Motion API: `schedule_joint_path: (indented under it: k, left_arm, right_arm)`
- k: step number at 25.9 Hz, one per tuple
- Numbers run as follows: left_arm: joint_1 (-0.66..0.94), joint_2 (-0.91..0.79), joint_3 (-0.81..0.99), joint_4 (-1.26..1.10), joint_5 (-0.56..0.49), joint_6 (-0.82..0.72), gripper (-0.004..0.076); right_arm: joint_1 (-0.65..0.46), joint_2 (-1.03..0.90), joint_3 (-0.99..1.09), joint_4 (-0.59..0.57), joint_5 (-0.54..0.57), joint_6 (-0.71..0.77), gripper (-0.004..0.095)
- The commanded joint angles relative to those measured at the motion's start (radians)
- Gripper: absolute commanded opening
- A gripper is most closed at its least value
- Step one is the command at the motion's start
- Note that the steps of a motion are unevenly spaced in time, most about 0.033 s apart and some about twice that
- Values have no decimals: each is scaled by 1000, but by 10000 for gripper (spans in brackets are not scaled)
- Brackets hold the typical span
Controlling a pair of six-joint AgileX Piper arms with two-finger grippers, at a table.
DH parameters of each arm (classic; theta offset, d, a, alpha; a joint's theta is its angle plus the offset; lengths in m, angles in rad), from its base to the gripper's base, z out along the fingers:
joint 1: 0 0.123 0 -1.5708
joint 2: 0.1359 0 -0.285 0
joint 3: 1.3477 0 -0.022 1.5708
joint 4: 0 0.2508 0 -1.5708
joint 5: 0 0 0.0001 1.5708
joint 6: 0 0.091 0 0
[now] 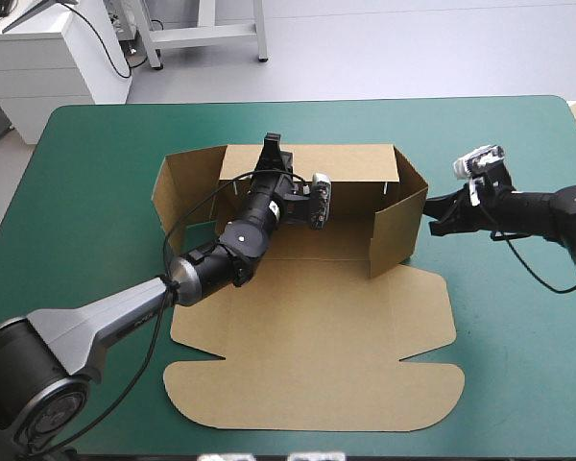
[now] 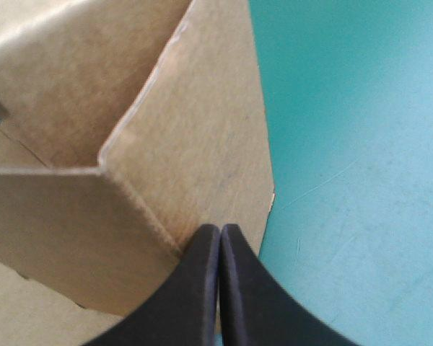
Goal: Fold the box
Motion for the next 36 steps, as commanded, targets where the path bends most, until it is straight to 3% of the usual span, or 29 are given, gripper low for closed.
schedule_joint_path:
  k: [1,4,11,15,21,24,28,34,35,36]
  left_arm:
    - [2,-35,-23,43,9,0,-8]
    - [2,-35,-23,43,9,0,-8]
    - [2,-35,-23,43,9,0,-8]
    - [2,-35,-23,43,9,0,-8]
    - [2,-35,-23,43,8,0,-8]
    - [2,-35,-23,43,8,0,-8]
    - [2,-35,-23,43,4,3,-8]
    - [2,-35,-21,43,2,3,-8]
    - [2,-35,-21,43,2,3,-8]
    - [2,-35,-21,43,2,3,-8]
  right_arm:
    - [47,-72,40,56,-84,-107,-18]
    - [64,-89,61,58,-85,-109,-17]
    - [64,-101,59,55,42,-124,47]
    - [64,-101,59,56,46,-168,235]
    - [64,-101,59,58,-74,-189,649]
    - [81,-99,59,66,-132,-239,769]
    - [121,-99,59,65,-234,-286,769]
    - [119,-99,58,62,-243,-246,763]
    - [119,-99,58,62,-243,-230,752]
    - [119,-99,58,62,-230,-198,661]
